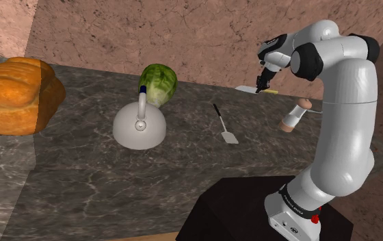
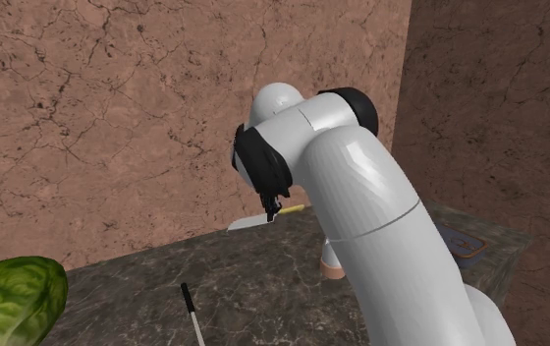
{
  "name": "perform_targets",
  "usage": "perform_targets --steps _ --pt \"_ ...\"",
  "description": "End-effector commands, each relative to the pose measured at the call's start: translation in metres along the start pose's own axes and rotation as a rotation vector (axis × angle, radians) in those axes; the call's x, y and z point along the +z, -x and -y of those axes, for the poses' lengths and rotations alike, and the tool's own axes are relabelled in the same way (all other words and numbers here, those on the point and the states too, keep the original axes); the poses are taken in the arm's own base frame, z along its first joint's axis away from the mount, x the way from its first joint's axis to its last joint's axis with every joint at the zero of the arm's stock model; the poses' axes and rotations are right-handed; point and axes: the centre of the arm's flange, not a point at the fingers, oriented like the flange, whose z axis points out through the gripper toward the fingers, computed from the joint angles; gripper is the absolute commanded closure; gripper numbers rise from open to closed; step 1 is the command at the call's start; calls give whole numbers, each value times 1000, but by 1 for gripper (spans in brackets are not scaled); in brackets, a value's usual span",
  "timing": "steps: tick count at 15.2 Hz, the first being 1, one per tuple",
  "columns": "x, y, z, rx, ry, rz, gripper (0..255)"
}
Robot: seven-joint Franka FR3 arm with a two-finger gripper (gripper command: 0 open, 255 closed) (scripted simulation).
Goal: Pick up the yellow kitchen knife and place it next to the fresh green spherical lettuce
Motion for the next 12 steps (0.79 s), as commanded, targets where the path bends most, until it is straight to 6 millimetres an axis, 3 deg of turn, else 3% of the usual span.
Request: perform_targets --steps 1,12 --pt "-11 0 1 0 0 0 255" --pt "-69 -1 -3 0 0 0 255"
